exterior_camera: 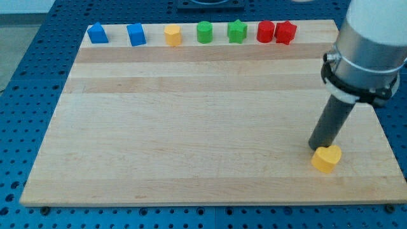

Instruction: Point at the red circle

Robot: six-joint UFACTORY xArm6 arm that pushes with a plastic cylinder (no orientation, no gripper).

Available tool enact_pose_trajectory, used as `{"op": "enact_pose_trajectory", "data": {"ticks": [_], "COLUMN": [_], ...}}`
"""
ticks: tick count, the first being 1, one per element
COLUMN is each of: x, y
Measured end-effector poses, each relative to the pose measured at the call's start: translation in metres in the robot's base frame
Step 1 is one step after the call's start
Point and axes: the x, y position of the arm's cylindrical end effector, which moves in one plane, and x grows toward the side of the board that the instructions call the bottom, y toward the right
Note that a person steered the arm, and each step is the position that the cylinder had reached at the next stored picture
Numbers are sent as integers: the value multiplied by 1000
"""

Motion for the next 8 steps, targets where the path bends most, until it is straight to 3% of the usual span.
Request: {"op": "enact_pose_trajectory", "data": {"ticks": [3, 5, 8], "x": [-9, -111, -227], "y": [0, 97, 120]}}
